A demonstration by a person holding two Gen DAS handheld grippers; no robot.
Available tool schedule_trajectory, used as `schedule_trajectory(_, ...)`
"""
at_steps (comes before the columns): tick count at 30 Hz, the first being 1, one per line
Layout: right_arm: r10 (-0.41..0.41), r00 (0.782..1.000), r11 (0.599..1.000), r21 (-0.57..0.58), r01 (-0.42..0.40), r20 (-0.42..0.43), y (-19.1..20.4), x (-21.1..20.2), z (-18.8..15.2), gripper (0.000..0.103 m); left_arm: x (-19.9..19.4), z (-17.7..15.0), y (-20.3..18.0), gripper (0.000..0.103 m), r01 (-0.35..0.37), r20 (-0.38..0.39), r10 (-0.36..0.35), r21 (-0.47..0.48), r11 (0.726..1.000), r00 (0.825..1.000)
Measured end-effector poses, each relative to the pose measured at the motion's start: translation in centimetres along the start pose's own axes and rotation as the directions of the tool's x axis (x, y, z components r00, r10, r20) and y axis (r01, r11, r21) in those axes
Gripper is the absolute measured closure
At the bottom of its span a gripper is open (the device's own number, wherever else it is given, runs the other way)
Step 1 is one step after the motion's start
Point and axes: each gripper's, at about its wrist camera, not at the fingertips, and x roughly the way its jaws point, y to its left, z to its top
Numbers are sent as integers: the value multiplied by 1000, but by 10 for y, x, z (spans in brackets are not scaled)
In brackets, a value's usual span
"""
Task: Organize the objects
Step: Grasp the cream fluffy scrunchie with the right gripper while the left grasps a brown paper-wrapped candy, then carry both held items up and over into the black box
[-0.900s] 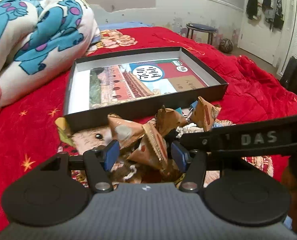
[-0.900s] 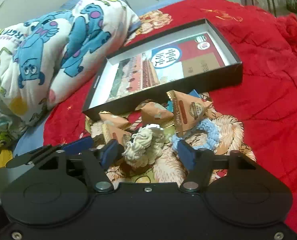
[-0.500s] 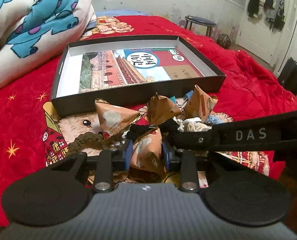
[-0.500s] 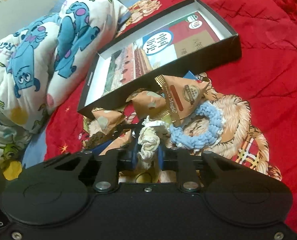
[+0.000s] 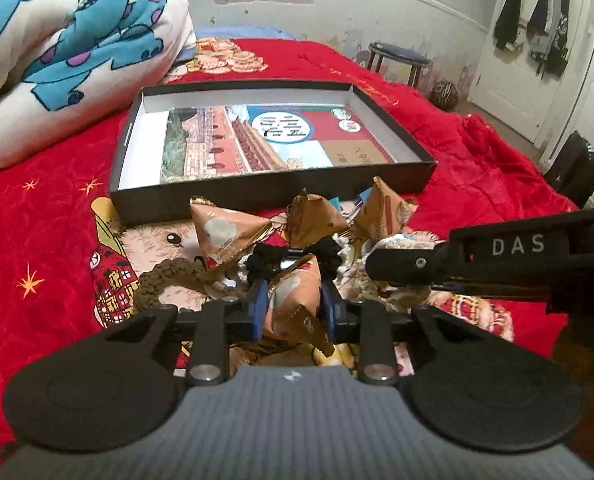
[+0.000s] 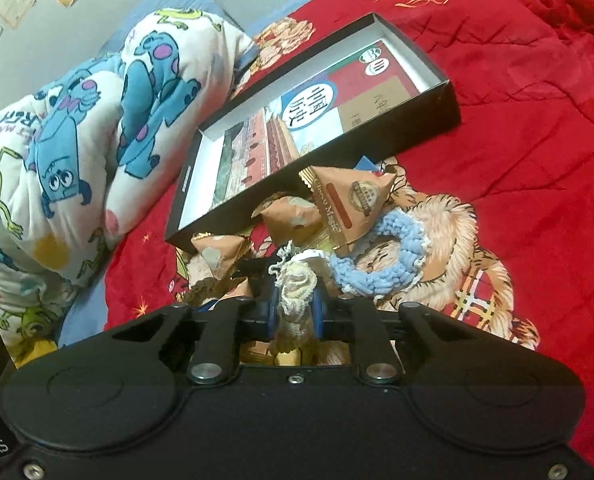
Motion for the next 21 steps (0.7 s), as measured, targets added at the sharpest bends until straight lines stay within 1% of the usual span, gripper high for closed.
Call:
schedule_trajectory(5, 45, 998, 999, -8, -45, 44, 3, -10, 1, 88, -10, 1, 1, 71, 13, 24, -13, -4, 1000, 1000)
schedule_trajectory(11, 72, 986, 997, 9, -74, 148, 12, -17, 2, 88, -20, 3, 1, 71, 16, 61, -15, -7, 1000, 998)
schedule_trajectory(16, 88, 976, 996, -15, -87, 197, 23, -28, 7, 89, -33, 8, -4, 71, -19, 119, 16, 23, 1000, 993)
schedule_trajectory(18, 117, 969, 993, -27, -113, 216, 28, -33, 10, 89, -40, 12, -5, 71, -31, 146, 26, 33, 999, 989)
schedule_trajectory(21, 157, 959, 987, -51, -149, 235, 38, -40, 19, 89, -51, 22, -3, 71, -38, 196, 33, 23, 999, 980)
